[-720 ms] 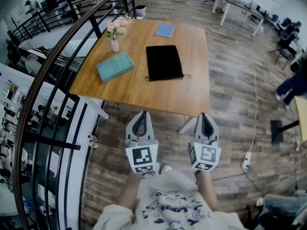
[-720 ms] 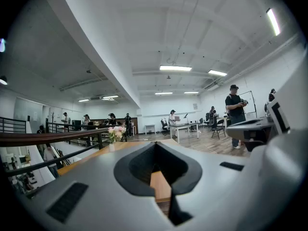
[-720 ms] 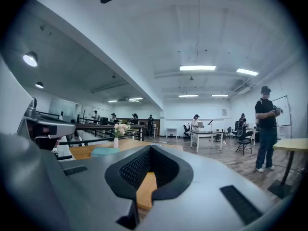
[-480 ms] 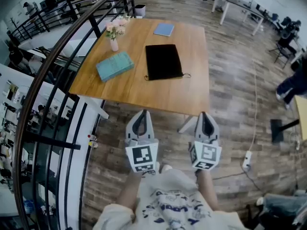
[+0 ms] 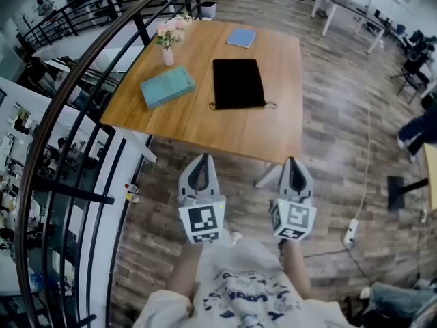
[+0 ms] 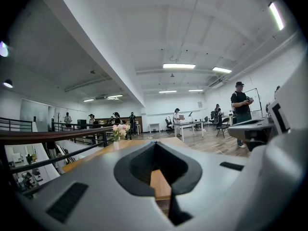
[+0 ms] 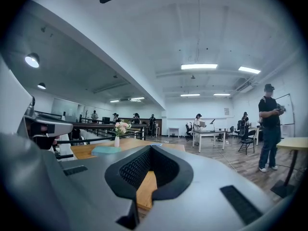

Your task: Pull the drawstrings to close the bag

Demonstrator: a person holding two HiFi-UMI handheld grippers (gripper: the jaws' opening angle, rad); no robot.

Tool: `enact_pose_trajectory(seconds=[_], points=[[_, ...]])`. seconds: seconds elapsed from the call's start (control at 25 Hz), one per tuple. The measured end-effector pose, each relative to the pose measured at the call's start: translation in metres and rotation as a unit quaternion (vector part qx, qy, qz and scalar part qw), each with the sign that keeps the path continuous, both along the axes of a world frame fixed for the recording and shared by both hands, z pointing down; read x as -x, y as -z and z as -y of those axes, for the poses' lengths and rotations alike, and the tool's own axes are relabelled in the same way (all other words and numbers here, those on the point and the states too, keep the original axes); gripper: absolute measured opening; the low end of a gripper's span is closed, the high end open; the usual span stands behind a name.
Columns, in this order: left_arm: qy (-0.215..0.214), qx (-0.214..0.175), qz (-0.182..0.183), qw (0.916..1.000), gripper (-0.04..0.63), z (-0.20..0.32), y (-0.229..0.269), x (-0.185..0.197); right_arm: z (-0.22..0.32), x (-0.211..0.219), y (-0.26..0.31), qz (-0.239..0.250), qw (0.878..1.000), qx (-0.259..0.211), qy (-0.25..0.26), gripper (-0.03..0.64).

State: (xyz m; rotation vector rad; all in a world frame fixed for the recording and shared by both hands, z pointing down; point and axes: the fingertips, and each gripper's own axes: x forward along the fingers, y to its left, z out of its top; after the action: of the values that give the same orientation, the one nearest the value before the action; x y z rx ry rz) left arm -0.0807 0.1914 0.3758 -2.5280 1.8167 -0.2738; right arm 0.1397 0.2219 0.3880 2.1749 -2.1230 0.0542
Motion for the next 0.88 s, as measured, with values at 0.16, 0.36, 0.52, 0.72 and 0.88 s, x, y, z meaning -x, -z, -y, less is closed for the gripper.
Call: enact_pose_trajectory(seconds=[0.16, 0.36, 0.52, 0.72, 0.88], points=[[0.009, 0.006, 0.000, 0.9999, 0.002, 0.006, -0.004, 0.002, 0.009, 0.000, -0.003, -0.001, 1.000, 0.006, 0.006, 0.001], [0.018, 0.017, 0.005, 0.9997, 0.002, 0.034, -0.017, 0.005, 0.035, 0.000, -0.020, -0.005, 1.000, 0.023, 0.012, 0.002], [0.020, 0.027, 0.005, 0.9994, 0.002, 0.093, -0.032, -0.004, 0.092, -0.015, -0.027, -0.024, 0.999, 0.038, 0.000, 0.002], [0.004, 0.040, 0.008, 0.9992, 0.002, 0.125, -0.041, -0.004, 0.118, -0.018, -0.034, -0.030, 0.999, 0.040, -0.015, 0.002], [-0.009, 0.061, 0.013, 0.9980, 0.002, 0.170, -0.055, -0.010, 0.158, -0.023, -0.046, -0.024, 0.998, 0.056, -0.029, 0.002]])
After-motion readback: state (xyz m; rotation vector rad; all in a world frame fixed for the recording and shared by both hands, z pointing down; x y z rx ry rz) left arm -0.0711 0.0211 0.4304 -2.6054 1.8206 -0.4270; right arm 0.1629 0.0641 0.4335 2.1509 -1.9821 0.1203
